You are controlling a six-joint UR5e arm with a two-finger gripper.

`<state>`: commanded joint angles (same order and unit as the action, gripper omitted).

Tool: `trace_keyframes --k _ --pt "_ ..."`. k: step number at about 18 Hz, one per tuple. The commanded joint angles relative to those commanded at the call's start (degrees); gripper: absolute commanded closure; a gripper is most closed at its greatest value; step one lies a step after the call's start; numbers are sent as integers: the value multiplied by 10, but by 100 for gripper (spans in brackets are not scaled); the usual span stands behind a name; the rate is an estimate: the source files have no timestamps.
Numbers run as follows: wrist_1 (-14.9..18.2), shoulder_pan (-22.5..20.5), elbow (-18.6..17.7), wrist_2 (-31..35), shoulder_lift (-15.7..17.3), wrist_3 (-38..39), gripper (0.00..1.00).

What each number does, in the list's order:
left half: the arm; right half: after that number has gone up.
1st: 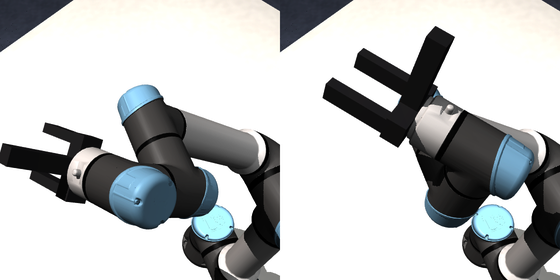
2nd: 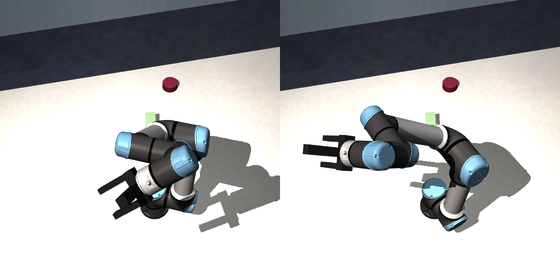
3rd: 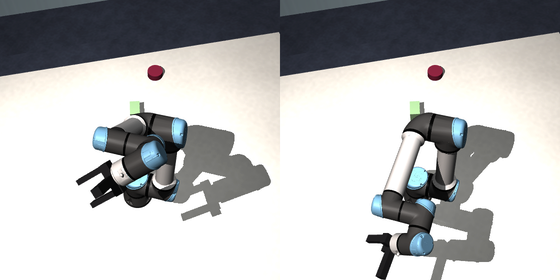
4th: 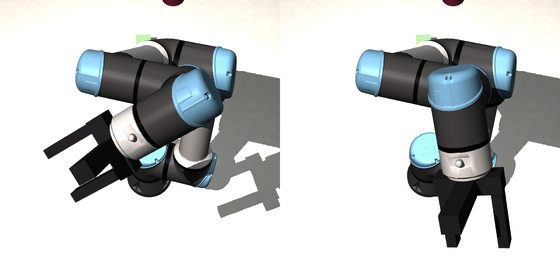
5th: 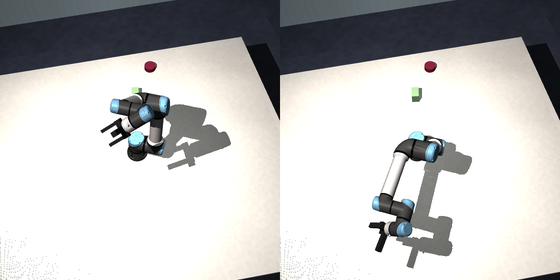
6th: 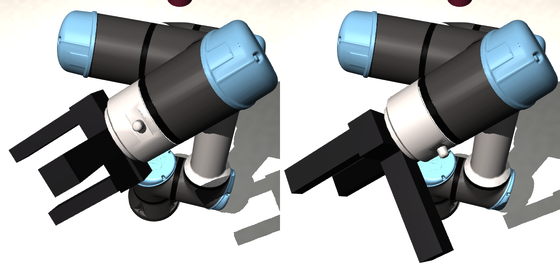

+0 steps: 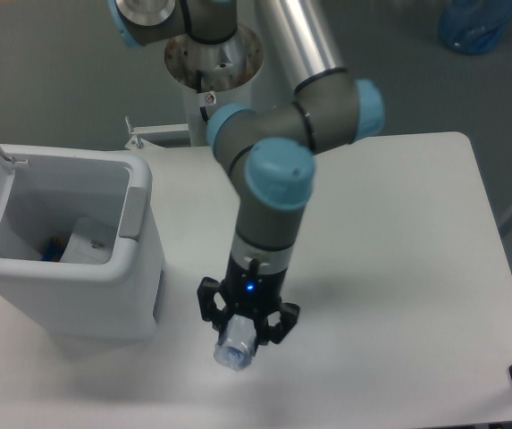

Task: Place the trash in the trash can
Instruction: 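Lift the bottle and carry it over the white bin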

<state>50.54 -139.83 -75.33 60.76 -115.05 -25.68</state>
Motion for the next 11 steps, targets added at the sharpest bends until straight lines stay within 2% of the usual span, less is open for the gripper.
trace_keyframes --k 5,7,11 --pt "0 -43 38 -129 34 49 92" --pt "0 -51 41 -177 47 65 89" --pt "0 -58 47 -247 72 82 89"
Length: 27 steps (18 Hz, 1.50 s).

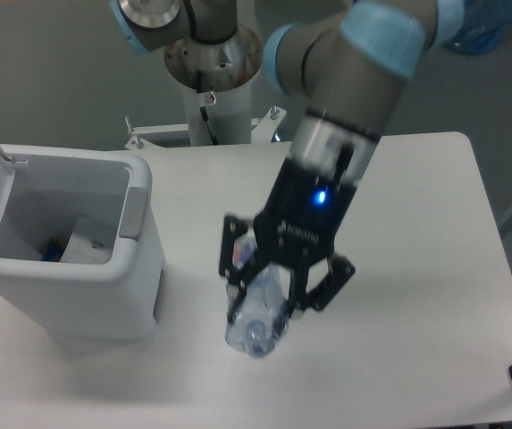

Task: Place the trash in the trash can
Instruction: 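Lift the bottle and carry it over the white bin, then lower the bottle into the bin and open the gripper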

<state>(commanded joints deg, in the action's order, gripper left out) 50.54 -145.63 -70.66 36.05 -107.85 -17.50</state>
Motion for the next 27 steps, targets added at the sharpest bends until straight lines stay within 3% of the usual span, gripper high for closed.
trace_keyframes --k 7,14,17,22,27 --pt "0 -11 4 -59 18 38 90" --pt "0 6 -17 -100 44 53 90" --pt "-3 27 -23 -107 44 43 90" --pt "-41 68 -54 -107 40 9 90" --pt "-46 105 -90 -104 41 -34 90"
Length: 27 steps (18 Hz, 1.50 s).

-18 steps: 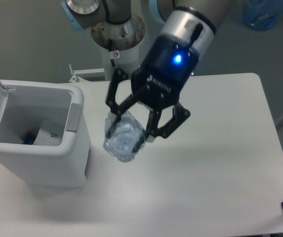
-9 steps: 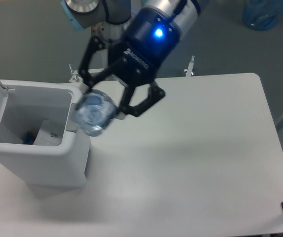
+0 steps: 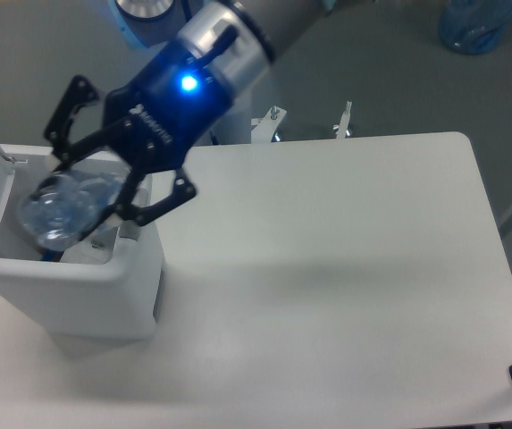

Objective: Place the trash in the trash can

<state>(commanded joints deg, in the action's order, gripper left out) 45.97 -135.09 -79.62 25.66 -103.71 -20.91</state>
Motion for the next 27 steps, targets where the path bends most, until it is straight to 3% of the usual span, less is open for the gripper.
trace_keyframes --k 6,9,11,14,19,20,23,27 --pt "-2 28 -92 30 29 -121 90" --pt "-5 28 -115 44 39 -151 87" --pt "-5 29 -132 59 38 -190 73" --pt "-6 29 -156 66 43 -213 63" --pt "-6 27 -166 65 56 -213 8" --pt "-6 26 -167 65 56 -212 2" --pt "-6 17 -175 66 57 -211 0" --pt "-5 -40 -184 65 79 -208 0"
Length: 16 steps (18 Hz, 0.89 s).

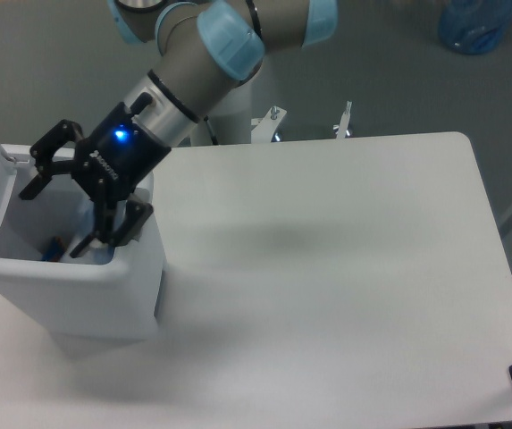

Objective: Place the trash in the trash can

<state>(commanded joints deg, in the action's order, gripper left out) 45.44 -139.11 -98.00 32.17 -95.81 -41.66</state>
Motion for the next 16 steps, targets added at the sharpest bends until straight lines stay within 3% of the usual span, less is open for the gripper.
trace_keyframes --k 6,10,12,16 --pt "-1 -133 9 0 11 -8 0" --pt "0 -190 16 15 -22 -27 0" --pt "1 -200 11 70 -27 -56 0" --pt "1 -194 25 264 -51 -120 0"
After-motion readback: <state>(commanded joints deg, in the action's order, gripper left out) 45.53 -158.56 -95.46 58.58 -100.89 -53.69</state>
